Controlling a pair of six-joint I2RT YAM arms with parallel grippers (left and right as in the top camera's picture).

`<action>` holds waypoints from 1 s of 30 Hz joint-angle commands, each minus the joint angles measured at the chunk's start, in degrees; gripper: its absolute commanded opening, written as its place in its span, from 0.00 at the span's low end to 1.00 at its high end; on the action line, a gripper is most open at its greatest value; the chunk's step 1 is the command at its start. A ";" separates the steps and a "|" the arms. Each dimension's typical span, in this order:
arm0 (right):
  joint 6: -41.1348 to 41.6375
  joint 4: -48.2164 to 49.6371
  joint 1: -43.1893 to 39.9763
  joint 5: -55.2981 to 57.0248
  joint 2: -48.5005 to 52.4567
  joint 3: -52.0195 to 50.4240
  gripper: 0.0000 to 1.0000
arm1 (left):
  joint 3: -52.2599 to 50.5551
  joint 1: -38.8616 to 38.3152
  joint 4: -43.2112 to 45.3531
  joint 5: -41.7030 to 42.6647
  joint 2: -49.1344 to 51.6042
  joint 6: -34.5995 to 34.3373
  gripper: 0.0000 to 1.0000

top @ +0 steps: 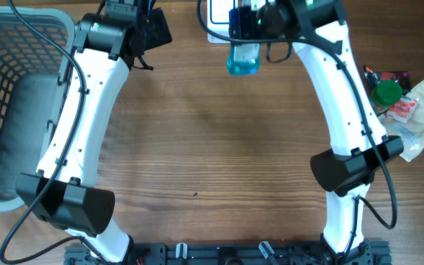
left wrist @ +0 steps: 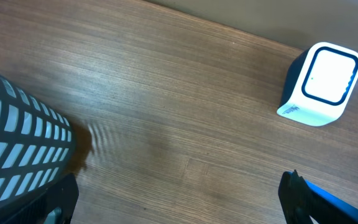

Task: Scan the item barcode
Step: 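Pull the bottle back from the scanner and lower it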

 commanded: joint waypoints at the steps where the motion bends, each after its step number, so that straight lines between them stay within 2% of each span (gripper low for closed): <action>1: 12.31 -7.04 1.09 5.44 -0.31 0.61 0.63 | -0.26 0.26 -0.17 -1.03 -0.63 0.52 1.00; 4: 15.04 -10.08 2.14 4.24 -0.31 -0.20 0.63 | -0.26 0.26 -0.15 -1.44 -0.63 0.52 1.00; 6: 15.93 -10.05 3.37 3.98 -0.31 -0.76 0.66 | -0.26 0.26 -0.22 -1.42 -0.63 0.52 1.00; 12: 19.56 -6.99 5.46 12.41 -0.28 -7.98 0.68 | -0.26 0.37 -0.79 -1.46 -0.63 0.55 1.00; 18: 19.58 7.06 5.55 15.56 -0.28 -20.68 0.67 | -0.26 0.37 -0.79 -3.82 -0.63 0.52 1.00; 22: 19.85 23.06 5.57 16.63 -0.28 -28.72 0.62 | -0.26 0.37 -0.76 -5.05 -0.63 0.52 1.00; 25: 23.47 25.00 5.99 16.55 -0.28 -31.39 0.61 | -0.26 0.44 -0.74 -6.12 -0.63 0.52 1.00; 28: 23.78 26.60 6.38 16.50 -0.28 -33.53 0.67 | -0.26 0.61 -0.72 -6.58 -0.63 0.52 1.00; 30: 24.59 25.88 6.60 16.46 -0.28 -34.29 0.67 | -0.26 0.63 -0.76 -6.56 -0.63 0.50 1.00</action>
